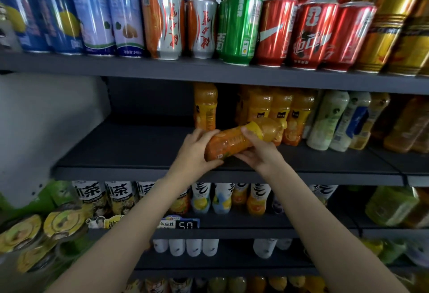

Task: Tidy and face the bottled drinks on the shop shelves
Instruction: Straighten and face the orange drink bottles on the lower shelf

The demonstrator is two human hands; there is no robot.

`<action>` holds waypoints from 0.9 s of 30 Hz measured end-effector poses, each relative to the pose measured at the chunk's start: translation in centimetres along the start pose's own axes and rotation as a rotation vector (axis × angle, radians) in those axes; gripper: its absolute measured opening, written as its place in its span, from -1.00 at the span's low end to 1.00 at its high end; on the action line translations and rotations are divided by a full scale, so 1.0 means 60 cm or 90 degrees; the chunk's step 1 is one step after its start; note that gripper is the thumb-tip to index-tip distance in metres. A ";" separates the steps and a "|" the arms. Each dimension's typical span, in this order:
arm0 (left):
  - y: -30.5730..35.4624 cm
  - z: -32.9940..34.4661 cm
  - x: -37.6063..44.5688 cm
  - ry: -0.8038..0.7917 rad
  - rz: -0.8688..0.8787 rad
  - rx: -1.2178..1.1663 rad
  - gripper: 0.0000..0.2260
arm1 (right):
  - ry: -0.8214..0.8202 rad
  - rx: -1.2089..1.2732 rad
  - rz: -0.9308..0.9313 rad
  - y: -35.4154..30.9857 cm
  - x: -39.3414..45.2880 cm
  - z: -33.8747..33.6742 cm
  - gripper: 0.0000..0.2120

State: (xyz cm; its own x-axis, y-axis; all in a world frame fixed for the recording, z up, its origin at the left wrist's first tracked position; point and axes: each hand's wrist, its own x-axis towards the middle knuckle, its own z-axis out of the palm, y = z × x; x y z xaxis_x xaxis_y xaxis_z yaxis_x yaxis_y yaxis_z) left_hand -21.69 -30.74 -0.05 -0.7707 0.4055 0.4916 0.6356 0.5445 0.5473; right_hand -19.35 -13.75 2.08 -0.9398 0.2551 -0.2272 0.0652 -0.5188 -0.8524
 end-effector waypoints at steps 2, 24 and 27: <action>0.007 -0.011 -0.004 0.010 -0.049 -0.072 -0.35 | -0.017 0.045 -0.002 -0.004 -0.012 0.004 -0.54; 0.024 -0.026 -0.021 -0.264 -0.281 -0.580 -0.49 | -0.116 -0.110 -0.091 -0.015 -0.048 -0.022 -0.31; 0.008 -0.017 -0.024 -0.162 -0.194 -0.338 -0.49 | -0.101 -0.236 -0.111 -0.013 -0.050 -0.018 -0.43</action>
State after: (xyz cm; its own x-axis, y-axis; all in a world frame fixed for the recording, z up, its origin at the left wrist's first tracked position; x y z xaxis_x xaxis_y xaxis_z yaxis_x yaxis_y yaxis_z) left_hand -20.19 -31.79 0.18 -0.8653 0.4862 0.1217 0.2730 0.2535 0.9280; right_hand -16.20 -13.24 2.94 -0.9855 0.1692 -0.0142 -0.0106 -0.1445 -0.9895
